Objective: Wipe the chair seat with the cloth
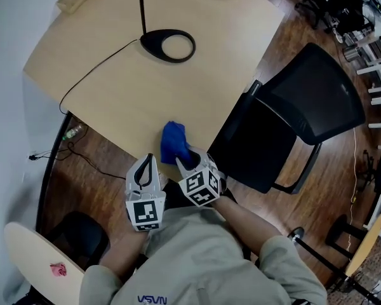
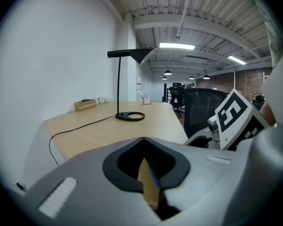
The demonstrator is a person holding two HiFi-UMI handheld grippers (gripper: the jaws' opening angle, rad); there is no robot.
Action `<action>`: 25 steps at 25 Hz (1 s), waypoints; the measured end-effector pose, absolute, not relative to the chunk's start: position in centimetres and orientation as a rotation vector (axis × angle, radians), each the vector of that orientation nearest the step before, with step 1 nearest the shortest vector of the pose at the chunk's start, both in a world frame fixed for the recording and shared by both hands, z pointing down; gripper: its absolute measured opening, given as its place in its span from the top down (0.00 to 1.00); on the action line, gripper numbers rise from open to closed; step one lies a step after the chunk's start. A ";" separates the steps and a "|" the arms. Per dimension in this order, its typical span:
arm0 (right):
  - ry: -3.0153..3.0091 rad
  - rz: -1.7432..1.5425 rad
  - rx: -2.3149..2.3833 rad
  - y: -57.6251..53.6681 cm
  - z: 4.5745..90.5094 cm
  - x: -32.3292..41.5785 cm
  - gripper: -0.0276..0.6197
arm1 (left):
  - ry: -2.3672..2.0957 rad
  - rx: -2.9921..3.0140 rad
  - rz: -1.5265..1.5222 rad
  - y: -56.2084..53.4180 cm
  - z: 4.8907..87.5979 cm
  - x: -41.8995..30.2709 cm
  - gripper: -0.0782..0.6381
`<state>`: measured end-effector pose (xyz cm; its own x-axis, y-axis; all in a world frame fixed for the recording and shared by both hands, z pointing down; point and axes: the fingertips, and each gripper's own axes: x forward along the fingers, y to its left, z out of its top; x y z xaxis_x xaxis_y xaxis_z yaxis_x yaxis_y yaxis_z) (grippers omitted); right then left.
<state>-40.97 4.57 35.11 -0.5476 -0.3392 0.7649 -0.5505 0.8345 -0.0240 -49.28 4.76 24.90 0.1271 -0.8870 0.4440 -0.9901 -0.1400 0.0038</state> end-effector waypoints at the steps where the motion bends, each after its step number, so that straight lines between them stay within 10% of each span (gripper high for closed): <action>1: -2.212 0.339 0.647 4.5 34.9 -40.8 0.76 | -1.834 2.115 0.493 4.8 24.8 -48.9 0.88; 25: -2.247 0.529 1.130 1.3 29.3 -6.3 0.78 | -1.492 2.437 0.520 3.4 23.9 -12.4 0.88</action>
